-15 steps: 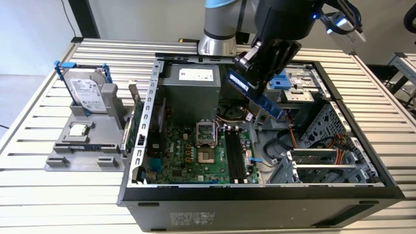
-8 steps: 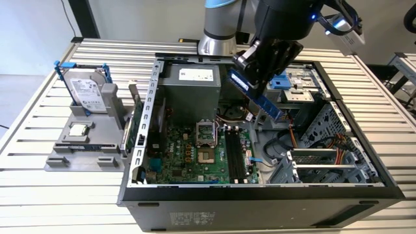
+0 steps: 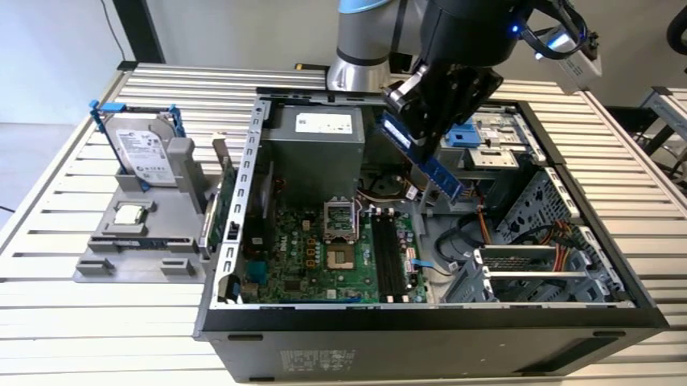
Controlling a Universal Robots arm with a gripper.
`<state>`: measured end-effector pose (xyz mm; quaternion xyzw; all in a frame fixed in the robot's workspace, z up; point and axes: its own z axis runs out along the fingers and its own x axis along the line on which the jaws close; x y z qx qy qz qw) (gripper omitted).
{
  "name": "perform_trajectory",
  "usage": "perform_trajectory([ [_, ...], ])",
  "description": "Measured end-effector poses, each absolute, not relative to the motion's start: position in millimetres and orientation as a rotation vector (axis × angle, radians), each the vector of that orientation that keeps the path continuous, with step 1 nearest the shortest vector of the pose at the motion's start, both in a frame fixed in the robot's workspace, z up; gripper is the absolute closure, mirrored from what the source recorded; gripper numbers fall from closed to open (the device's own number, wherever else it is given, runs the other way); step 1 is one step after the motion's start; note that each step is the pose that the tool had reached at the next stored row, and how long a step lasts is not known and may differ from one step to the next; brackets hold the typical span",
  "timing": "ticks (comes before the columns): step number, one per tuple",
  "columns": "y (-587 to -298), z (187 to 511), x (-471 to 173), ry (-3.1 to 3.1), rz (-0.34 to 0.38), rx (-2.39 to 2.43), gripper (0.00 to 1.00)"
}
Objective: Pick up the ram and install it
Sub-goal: 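Insert the ram into the slot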
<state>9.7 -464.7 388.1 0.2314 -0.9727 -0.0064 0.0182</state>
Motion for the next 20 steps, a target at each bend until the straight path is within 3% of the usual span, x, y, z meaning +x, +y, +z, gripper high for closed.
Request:
perform_trajectory([
  [20,-464.7,388.1,9.7,-3.070,-0.024,0.472,1.00],
])
